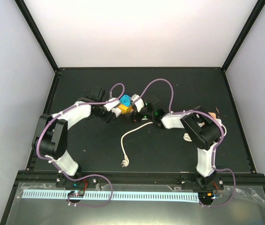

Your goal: Pull the plug off the socket

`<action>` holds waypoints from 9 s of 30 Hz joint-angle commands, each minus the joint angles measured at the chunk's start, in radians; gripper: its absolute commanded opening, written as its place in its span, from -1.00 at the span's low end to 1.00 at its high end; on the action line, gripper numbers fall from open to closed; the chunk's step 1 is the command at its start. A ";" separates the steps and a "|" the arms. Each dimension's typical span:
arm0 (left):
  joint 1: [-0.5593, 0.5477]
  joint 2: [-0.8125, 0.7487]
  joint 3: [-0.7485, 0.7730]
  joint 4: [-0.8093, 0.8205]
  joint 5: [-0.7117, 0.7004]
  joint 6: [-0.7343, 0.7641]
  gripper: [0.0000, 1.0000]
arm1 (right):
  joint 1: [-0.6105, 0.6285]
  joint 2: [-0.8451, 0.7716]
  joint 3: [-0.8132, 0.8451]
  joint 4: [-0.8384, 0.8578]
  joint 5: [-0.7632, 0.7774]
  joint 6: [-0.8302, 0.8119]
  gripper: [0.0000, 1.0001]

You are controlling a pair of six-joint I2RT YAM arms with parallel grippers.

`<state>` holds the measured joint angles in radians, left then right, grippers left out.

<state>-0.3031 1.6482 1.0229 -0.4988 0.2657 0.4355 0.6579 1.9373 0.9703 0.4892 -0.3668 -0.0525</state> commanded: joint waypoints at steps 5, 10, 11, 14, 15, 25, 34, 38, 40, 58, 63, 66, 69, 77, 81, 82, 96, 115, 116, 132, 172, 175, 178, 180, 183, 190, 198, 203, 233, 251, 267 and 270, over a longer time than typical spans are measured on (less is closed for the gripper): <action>-0.005 -0.007 -0.006 -0.035 0.039 0.042 -0.34 | 0.016 0.057 0.062 0.073 0.046 0.054 0.86; -0.004 0.002 0.004 -0.045 0.058 0.053 -0.35 | 0.018 0.077 0.092 0.053 0.058 0.071 0.81; -0.005 0.002 0.004 -0.046 0.060 0.056 -0.35 | 0.018 0.078 0.093 0.053 0.059 0.072 0.79; -0.005 0.006 0.003 -0.049 0.064 0.062 -0.35 | 0.018 0.078 0.096 0.047 0.065 0.075 0.70; -0.004 0.006 0.003 -0.051 0.064 0.061 -0.35 | 0.020 0.078 0.097 0.047 0.066 0.072 0.67; -0.001 -0.013 -0.004 -0.047 0.074 0.040 -0.21 | 0.061 0.023 0.032 0.042 0.129 0.005 0.23; -0.001 -0.036 -0.030 0.045 0.084 -0.003 0.46 | 0.063 -0.010 -0.010 0.004 0.187 0.060 0.05; -0.002 -0.031 -0.026 0.073 0.120 -0.029 0.57 | 0.063 -0.014 -0.018 0.007 0.194 0.058 0.03; -0.002 -0.034 -0.025 0.089 0.119 -0.040 0.57 | 0.063 -0.009 -0.018 0.008 0.194 0.058 0.01; -0.010 -0.017 -0.027 0.083 0.100 -0.069 -0.02 | 0.063 0.045 -0.015 0.021 0.245 0.067 -0.11; -0.010 -0.038 -0.053 0.067 0.070 -0.063 -0.18 | 0.063 0.054 -0.005 0.011 0.279 0.079 -0.26; -0.010 -0.046 -0.060 0.057 0.053 -0.066 -0.28 | 0.063 0.055 -0.001 0.005 0.295 0.082 -0.33; -0.010 -0.052 -0.064 0.040 0.041 -0.078 -0.36 | 0.063 0.054 -0.003 0.009 0.324 0.085 -0.52; -0.008 -0.062 -0.066 -0.006 0.020 -0.095 -0.44 | 0.063 0.059 -0.002 0.008 0.328 0.079 -0.61; 0.003 -0.102 -0.084 -0.015 0.012 -0.098 -0.44 | 0.063 0.060 -0.002 0.011 0.322 0.073 -0.62; 0.009 -0.111 -0.086 -0.021 0.010 -0.098 -0.43 | 0.062 0.060 -0.002 0.012 0.321 0.070 -0.63; 0.294 0.032 0.189 -0.135 0.053 -0.048 -0.42 | 0.063 0.058 -0.011 0.021 0.278 0.039 -0.59; 0.483 0.493 0.682 -0.169 -0.048 -0.061 -0.36 | 0.063 0.064 -0.011 0.013 0.168 -0.008 -0.58; 0.487 0.510 0.697 -0.175 -0.048 -0.063 -0.36 | 0.063 0.065 -0.011 0.011 0.164 -0.009 -0.58; 0.522 0.573 0.724 -0.178 -0.031 -0.069 -0.07 | 0.063 0.068 -0.013 0.009 0.081 -0.019 -0.58; 0.335 0.278 0.428 -0.596 0.779 0.434 0.79 | 0.060 0.129 0.053 -0.212 -0.264 -0.320 -0.50; 0.301 0.295 0.429 -0.572 0.777 0.422 0.78 | 0.054 0.144 0.066 -0.224 -0.290 -0.313 -0.50; 0.277 0.314 0.430 -0.552 0.770 0.413 0.77 | 0.045 0.148 0.067 -0.228 -0.316 -0.310 -0.50; 0.263 0.323 0.429 -0.528 0.766 0.396 0.76 | 0.042 0.150 0.065 -0.228 -0.329 -0.313 -0.50; 0.244 0.336 0.434 -0.524 0.779 0.391 0.71 | 0.037 0.158 0.068 -0.234 -0.345 -0.312 -0.49; 0.223 0.330 0.436 -0.597 0.853 0.471 0.38 | 0.020 0.176 0.076 -0.239 -0.374 -0.312 -0.49; 0.220 0.237 0.350 -0.600 0.855 0.534 0.13 | 0.017 0.186 0.091 -0.243 -0.379 -0.299 -0.50; 0.218 0.173 0.279 -0.540 0.853 0.535 0.05 | 0.016 0.190 0.095 -0.246 -0.383 -0.298 -0.50; 0.126 -0.129 0.003 -0.071 0.582 0.722 -0.19 | 0.016 0.185 0.093 -0.248 -0.371 -0.344 -0.48; 0.083 -0.133 0.029 -0.127 0.534 0.859 -0.66 | 0.018 0.186 0.087 -0.241 -0.359 -0.363 -0.59; 0.082 -0.163 0.118 -0.181 0.546 0.778 -0.96 | 0.020 0.193 0.085 -0.235 -0.351 -0.359 -0.85; 0.083 -0.166 0.122 -0.195 0.530 0.782 -0.97 | 0.020 0.192 0.085 -0.236 -0.351 -0.359 -0.85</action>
<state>-0.2161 1.5074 1.0981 -0.6651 0.7620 1.2114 0.6720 2.0602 1.1007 0.3992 -0.7914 -0.3874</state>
